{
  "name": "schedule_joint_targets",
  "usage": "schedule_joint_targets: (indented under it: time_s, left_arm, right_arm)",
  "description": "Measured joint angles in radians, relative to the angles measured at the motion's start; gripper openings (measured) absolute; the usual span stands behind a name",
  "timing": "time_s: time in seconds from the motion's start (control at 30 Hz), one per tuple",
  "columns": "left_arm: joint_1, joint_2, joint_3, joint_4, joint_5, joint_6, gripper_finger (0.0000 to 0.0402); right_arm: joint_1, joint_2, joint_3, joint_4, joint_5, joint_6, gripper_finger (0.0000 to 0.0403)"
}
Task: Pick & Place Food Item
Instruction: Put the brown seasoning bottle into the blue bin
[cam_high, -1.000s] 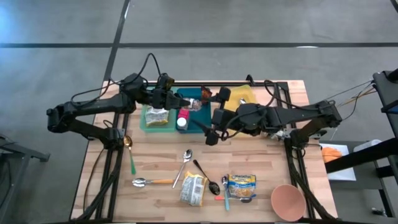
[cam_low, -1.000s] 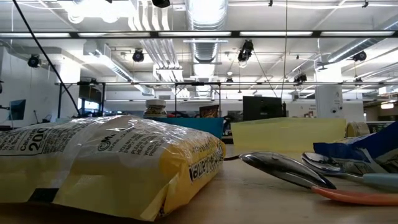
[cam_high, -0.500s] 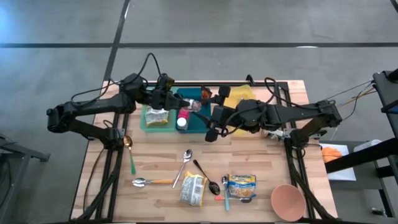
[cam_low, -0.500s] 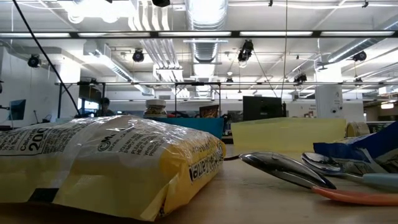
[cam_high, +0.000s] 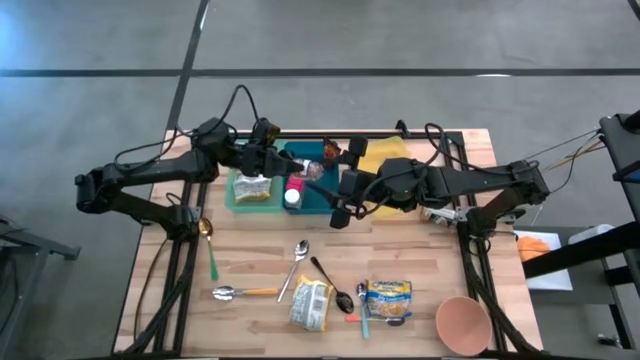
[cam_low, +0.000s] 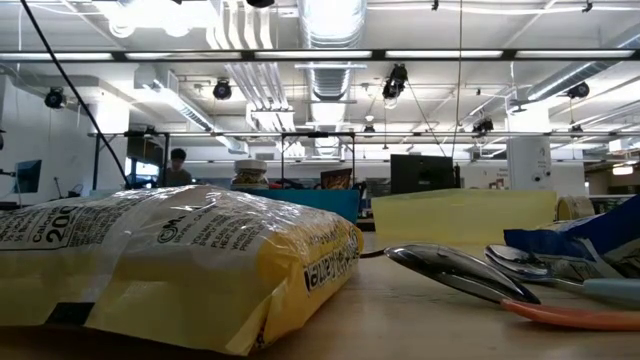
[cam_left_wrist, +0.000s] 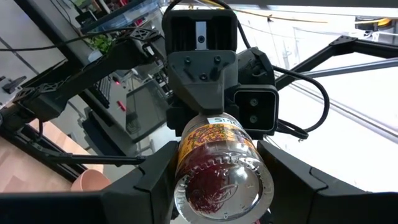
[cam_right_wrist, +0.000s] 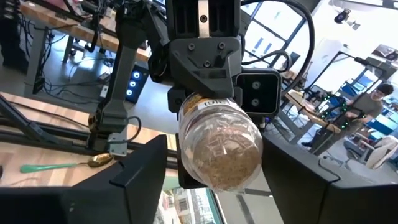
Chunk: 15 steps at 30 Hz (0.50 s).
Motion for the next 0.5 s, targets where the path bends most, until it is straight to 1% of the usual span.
schedule_joint_targets:
  time_s: [0.07,0.13,0.37,0.5]
  left_arm:
    - [0.0,0.0,0.0,0.0,0.001,0.0,0.0191]
    - [0.0,0.0,0.0,0.0,0.002,0.0,0.0191]
    - [0.0,0.0,0.0,-0.003,0.008,0.0,0.0191]
    - [0.0,0.0,0.0,-0.003,0.008,0.002,0.0191]
  right_arm:
    - [0.0,0.0,0.0,0.0,0.0,-0.001,0.0255]
    - [0.0,0.0,0.0,0.0,0.0,-0.003,0.025]
    - [0.0,0.0,0.0,0.002,0.002,-0.003,0.0191]
    - [0.0,0.0,0.0,0.003,0.005,-0.014,0.0176]
